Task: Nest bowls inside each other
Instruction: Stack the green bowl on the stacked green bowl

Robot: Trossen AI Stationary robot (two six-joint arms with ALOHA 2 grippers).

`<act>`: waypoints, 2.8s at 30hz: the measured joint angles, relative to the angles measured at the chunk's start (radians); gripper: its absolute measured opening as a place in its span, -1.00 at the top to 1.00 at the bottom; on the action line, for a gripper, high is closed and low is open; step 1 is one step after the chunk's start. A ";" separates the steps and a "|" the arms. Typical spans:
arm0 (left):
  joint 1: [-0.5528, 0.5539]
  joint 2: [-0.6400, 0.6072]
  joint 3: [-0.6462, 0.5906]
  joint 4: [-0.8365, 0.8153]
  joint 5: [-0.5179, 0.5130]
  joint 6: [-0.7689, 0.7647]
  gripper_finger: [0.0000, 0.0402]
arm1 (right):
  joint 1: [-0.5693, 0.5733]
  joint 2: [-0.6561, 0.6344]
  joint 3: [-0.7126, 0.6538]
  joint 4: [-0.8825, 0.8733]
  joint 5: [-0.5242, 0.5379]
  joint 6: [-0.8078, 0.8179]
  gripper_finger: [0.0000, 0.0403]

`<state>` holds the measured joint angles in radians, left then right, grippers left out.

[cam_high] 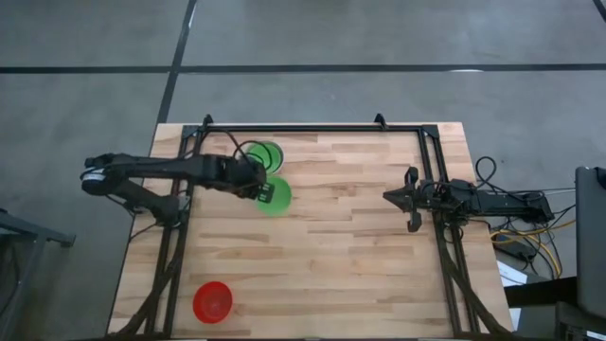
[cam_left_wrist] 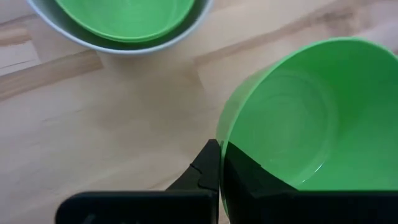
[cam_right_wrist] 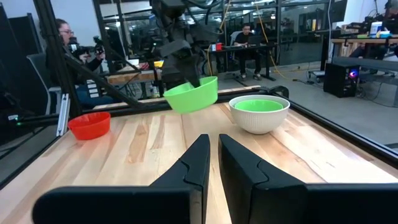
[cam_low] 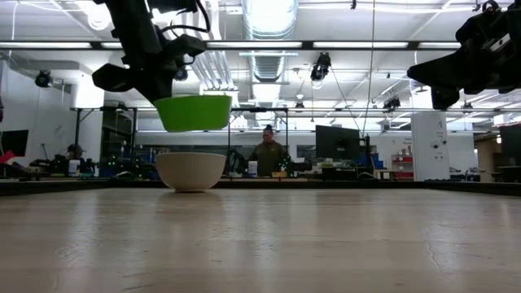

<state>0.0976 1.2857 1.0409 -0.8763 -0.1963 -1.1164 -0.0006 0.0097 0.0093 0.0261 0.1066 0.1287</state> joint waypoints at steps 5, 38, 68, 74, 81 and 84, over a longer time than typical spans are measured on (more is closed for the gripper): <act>0.036 0.000 0.000 -0.018 0.000 -0.028 0.98 | 0.000 0.000 0.000 0.000 0.000 0.000 0.83; 0.314 0.000 -0.001 -0.045 0.049 -0.051 0.97 | 0.000 0.000 0.000 0.000 0.000 0.001 0.83; 0.602 0.032 -0.001 0.035 0.140 0.094 0.97 | 0.000 0.000 0.000 0.000 0.000 0.001 0.83; 0.626 0.082 -0.001 0.064 0.180 0.129 0.97 | 0.000 0.000 0.000 0.000 0.000 -0.001 0.83; 0.627 0.145 -0.001 0.104 0.211 0.152 0.97 | 0.000 0.000 0.000 0.000 0.000 0.000 0.83; 0.627 0.168 -0.001 0.109 0.217 0.153 0.97 | 0.000 0.000 0.000 0.000 0.000 0.000 0.83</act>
<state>0.7246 1.4540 1.0401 -0.7669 0.0204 -0.9634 -0.0002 0.0101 0.0093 0.0261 0.1062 0.1283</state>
